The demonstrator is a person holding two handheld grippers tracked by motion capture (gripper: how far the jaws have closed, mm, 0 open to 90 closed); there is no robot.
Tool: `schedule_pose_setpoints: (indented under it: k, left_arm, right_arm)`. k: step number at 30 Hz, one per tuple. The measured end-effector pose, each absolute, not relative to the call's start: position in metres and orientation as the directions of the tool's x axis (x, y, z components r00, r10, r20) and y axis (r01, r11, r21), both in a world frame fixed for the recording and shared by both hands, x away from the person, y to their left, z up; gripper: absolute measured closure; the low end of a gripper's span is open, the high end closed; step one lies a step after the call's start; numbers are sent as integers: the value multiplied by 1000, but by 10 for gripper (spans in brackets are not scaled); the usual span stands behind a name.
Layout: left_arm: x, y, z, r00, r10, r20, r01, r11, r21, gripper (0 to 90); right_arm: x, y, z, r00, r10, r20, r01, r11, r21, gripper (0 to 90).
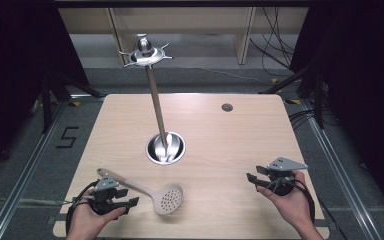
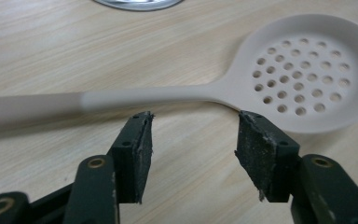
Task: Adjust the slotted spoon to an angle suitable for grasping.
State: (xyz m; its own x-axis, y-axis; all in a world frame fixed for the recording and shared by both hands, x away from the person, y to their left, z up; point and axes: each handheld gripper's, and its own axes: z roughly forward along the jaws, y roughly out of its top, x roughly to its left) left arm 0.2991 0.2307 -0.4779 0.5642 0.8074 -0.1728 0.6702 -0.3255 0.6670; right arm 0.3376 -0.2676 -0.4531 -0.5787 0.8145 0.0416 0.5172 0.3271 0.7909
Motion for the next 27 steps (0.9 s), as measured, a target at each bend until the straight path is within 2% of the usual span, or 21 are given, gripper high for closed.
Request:
schedule_pose_setpoints:
  k: [8, 11, 13, 17, 20, 24, 26, 27]
  left_arm:
    - [304, 233, -479, 482, 851, -207, 734, -263, 627, 425]
    - [304, 234, -479, 432, 874, -223, 753, -213, 622, 435]
    - [303, 235, -477, 431, 874, -223, 757, -216, 617, 460]
    - [298, 245, -477, 364, 895, -258, 788, -148, 598, 477]
    - [298, 255, -477, 273, 918, -288, 816, -62, 575, 468]
    - [305, 258, -476, 238, 922, -305, 824, -25, 567, 435]
    - [320, 263, -476, 152, 939, -307, 834, 45, 551, 417]
    - [324, 264, -476, 130, 941, -314, 839, 64, 540, 409]
  right_arm:
    - [341, -272, -456, -575, 816, 59, 530, 316, 787, 520]
    - [340, -271, -455, -568, 822, 46, 522, 317, 792, 520]
    - [340, -271, -454, -575, 816, 50, 532, 327, 781, 520]
    - [338, -267, -451, -567, 824, 19, 522, 342, 781, 518]
    - [337, -266, -452, -569, 822, 23, 521, 339, 784, 517]
    - [338, -266, -451, -582, 812, 33, 526, 346, 777, 516]
    - [339, -266, -453, -588, 806, 59, 537, 336, 774, 516]
    - [338, -266, -452, -573, 819, 32, 528, 339, 779, 515]
